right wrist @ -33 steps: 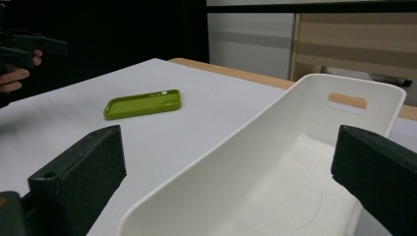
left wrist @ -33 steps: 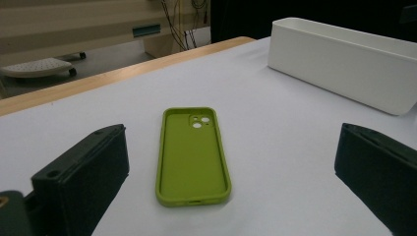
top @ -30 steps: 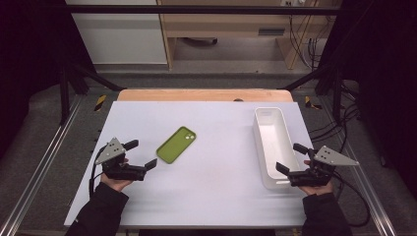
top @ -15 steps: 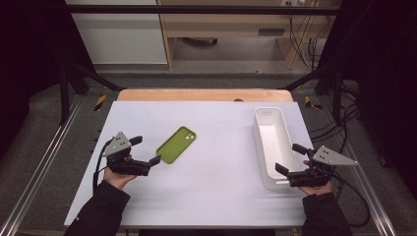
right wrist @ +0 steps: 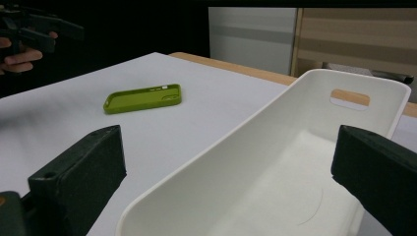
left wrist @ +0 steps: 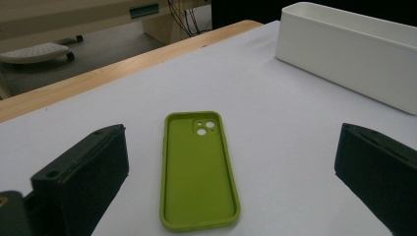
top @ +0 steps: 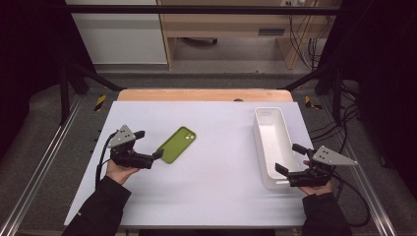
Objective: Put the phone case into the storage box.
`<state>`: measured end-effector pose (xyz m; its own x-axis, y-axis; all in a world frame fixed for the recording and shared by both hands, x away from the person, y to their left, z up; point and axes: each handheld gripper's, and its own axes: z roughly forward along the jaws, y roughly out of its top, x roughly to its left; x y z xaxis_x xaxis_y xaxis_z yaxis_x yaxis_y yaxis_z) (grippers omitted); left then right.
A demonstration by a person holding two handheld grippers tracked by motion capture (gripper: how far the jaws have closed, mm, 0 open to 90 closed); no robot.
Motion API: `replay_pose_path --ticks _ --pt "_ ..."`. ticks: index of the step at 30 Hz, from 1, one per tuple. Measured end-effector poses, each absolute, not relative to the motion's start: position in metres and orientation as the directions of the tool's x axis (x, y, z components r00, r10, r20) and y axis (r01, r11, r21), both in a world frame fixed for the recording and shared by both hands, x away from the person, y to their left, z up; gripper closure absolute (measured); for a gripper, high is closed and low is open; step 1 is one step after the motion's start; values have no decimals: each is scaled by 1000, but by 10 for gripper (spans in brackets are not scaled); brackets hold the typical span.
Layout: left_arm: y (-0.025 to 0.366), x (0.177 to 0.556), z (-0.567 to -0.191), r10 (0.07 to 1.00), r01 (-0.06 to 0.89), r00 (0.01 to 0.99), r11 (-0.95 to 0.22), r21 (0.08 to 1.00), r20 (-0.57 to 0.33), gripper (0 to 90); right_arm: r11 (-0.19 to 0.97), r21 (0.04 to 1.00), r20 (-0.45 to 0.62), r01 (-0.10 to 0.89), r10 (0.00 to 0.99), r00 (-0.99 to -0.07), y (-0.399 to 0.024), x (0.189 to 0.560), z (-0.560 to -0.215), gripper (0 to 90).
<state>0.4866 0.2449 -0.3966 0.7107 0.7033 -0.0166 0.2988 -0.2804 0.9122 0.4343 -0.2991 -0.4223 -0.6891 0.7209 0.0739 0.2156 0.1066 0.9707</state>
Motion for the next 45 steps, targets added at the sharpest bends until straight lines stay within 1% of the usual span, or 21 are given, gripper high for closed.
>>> replay_pose_path --ticks 31,45 --pt "232 532 -388 740 352 673 -322 879 2 0 111 970 72 218 721 -689 -300 435 -422 5" --pt "219 551 -383 744 365 668 -338 868 9 0 115 968 74 225 721 -689 -299 435 -423 5"
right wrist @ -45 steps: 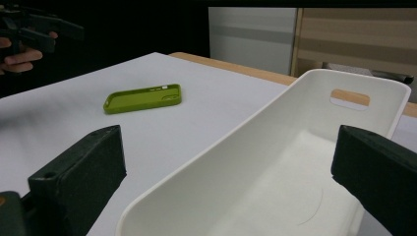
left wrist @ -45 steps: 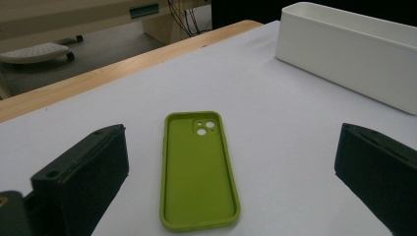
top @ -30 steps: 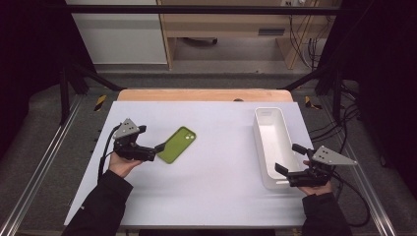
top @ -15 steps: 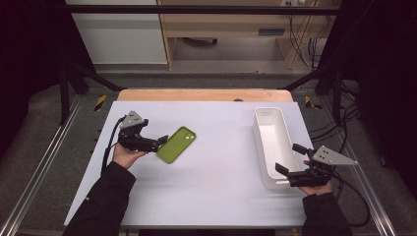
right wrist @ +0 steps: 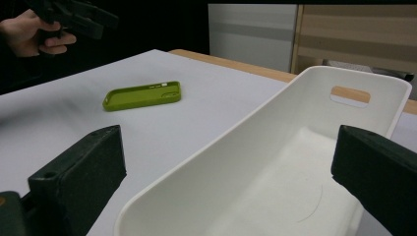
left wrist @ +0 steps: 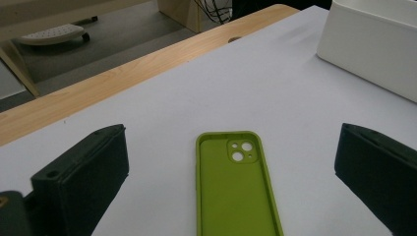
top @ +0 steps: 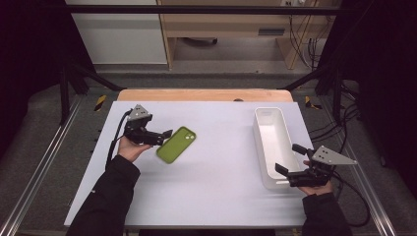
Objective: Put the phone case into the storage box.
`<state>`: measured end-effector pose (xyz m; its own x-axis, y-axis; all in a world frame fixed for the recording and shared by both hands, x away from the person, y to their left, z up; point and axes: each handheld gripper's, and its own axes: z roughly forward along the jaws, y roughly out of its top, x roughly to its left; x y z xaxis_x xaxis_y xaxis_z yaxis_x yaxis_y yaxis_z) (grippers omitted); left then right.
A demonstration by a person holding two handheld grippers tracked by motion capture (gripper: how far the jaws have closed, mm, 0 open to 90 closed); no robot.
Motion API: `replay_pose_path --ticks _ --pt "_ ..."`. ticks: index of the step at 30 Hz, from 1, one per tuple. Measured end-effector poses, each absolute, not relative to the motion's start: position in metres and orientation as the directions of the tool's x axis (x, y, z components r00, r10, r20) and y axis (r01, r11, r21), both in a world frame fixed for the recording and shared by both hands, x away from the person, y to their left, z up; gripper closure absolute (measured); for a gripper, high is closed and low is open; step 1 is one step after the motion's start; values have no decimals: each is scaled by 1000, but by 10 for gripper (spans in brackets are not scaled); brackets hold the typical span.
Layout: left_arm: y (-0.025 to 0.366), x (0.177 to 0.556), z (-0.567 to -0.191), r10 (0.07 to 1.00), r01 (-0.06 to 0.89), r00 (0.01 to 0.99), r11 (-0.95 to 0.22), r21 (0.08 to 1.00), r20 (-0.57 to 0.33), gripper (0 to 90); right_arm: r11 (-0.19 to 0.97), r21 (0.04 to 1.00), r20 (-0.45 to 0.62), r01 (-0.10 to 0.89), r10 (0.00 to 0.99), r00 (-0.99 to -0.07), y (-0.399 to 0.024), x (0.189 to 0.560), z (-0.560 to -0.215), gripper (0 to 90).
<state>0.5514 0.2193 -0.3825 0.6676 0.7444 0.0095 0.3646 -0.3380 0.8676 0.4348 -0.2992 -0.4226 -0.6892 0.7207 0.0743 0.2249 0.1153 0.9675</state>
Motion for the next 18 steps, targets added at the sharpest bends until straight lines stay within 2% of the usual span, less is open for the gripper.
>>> replay_pose_path --ticks 18 --pt "207 575 -393 761 404 648 -389 828 41 0 114 968 73 221 720 -690 -300 435 -422 5"
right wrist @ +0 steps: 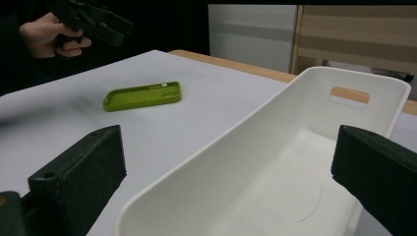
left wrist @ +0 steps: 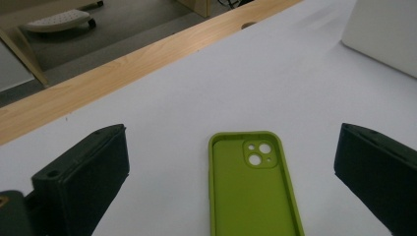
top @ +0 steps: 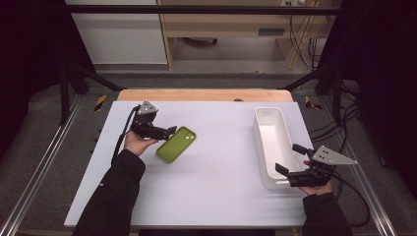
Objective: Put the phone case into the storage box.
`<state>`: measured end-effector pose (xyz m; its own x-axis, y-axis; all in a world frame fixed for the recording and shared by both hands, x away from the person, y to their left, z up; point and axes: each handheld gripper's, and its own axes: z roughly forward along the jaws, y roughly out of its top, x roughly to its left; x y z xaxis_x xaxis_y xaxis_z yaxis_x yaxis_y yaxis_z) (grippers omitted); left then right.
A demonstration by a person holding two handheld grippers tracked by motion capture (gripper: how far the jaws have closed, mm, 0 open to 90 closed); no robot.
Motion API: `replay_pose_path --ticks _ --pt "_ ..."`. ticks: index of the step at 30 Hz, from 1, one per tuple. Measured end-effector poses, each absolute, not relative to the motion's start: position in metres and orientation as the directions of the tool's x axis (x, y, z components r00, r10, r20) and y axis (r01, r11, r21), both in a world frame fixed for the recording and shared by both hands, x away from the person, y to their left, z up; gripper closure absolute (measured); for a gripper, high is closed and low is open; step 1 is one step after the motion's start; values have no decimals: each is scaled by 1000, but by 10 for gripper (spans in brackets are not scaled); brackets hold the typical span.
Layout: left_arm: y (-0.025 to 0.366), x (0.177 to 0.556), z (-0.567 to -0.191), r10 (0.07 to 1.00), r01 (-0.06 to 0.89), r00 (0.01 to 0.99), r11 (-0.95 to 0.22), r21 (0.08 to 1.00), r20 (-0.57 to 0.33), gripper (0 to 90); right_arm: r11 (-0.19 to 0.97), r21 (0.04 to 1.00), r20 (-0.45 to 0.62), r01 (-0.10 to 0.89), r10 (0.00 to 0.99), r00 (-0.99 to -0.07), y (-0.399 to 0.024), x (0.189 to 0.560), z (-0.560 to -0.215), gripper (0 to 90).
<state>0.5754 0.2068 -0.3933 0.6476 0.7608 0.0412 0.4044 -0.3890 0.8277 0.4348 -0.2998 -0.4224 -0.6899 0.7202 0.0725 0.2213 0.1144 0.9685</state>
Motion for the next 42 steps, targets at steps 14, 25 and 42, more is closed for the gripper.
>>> replay_pose_path --ticks 14,25,42 --pt "203 589 -416 772 457 633 -436 775 61 0 111 969 76 223 719 -690 -300 434 -422 5" --pt "203 594 -433 777 490 627 -452 745 60 0 111 969 75 222 722 -688 -300 434 -422 5" --pt "201 598 -456 786 548 616 -473 690 50 56 112 968 75 223 721 -688 -300 434 -422 5"
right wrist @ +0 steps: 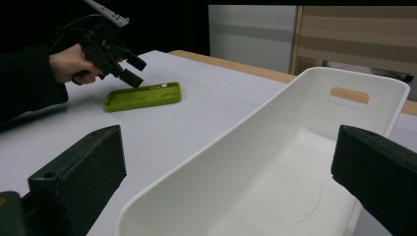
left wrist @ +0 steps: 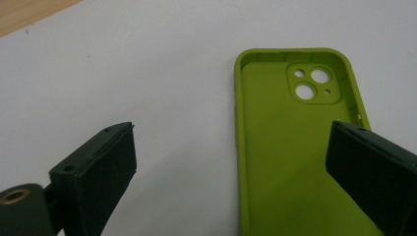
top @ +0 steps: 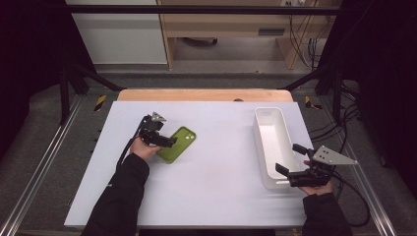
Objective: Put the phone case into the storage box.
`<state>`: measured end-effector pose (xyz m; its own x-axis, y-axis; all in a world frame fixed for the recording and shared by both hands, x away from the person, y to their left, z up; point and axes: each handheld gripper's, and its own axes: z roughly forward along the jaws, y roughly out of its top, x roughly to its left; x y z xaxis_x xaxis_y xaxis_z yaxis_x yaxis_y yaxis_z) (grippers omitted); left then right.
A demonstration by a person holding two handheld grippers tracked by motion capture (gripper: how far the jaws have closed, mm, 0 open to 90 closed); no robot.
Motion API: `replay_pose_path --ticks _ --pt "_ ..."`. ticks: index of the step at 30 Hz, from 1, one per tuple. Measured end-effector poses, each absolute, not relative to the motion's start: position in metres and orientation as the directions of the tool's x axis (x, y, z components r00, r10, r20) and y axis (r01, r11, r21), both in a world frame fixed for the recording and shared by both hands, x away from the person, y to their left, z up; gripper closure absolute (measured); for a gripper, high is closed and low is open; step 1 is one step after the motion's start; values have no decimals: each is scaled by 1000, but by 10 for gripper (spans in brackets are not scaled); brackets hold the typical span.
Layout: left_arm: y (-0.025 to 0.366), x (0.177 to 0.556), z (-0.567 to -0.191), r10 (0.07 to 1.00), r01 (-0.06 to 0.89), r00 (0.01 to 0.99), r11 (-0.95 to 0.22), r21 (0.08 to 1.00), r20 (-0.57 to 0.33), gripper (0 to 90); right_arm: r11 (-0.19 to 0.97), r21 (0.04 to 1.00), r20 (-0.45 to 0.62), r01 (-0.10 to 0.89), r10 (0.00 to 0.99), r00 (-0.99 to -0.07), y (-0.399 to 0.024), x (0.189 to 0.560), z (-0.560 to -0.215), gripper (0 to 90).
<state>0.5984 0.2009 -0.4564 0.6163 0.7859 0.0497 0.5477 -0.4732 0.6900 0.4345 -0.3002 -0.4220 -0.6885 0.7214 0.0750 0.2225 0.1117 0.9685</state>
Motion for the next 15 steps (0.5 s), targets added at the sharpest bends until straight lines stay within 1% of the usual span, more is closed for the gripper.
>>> replay_pose_path --ticks 5,15 --pt "202 597 -461 789 554 613 -472 685 48 129 111 969 75 222 721 -689 -300 434 -422 5" --pt "205 594 -466 789 569 614 -462 680 22 334 113 968 75 223 720 -689 -300 434 -422 5"
